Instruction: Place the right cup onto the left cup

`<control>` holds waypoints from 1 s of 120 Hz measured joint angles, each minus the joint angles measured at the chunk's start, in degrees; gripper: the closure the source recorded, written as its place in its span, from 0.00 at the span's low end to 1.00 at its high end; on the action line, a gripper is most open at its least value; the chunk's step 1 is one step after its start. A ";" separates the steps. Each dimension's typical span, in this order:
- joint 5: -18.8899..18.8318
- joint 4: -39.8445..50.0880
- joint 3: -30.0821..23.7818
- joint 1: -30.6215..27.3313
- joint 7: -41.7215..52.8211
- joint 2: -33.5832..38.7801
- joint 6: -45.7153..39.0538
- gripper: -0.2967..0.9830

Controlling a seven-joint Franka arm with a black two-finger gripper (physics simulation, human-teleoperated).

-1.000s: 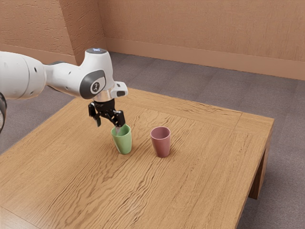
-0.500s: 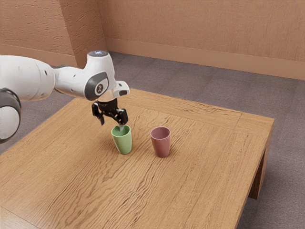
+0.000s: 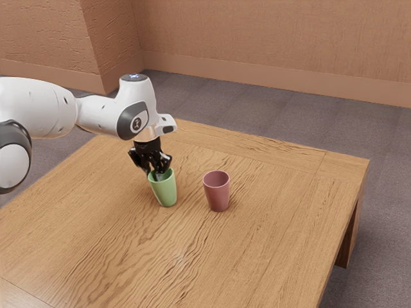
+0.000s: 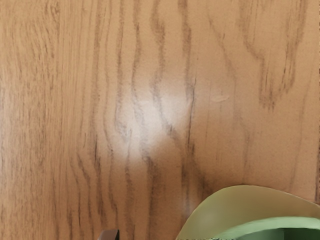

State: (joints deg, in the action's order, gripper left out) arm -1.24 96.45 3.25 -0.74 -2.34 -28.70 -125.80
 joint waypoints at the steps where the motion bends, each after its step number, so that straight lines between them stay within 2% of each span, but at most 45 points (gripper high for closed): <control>1: 0.01 0.04 0.00 0.03 -0.01 0.00 0.00 0.68; 17: 0.07 0.19 -0.05 0.51 -0.16 0.07 -0.03 0.77; 36: 0.10 0.16 -0.17 0.99 -0.34 0.56 0.10 0.81; 68: -0.03 1.20 -0.18 1.36 -1.05 3.64 0.80 0.84; 95: -0.13 1.36 -0.28 4.14 -3.21 10.79 4.00 0.84; 120: -0.21 -4.27 -3.22 5.95 -7.04 11.44 8.77 0.84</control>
State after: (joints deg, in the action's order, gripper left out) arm -1.46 92.19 0.03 5.21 -9.37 -17.26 -117.03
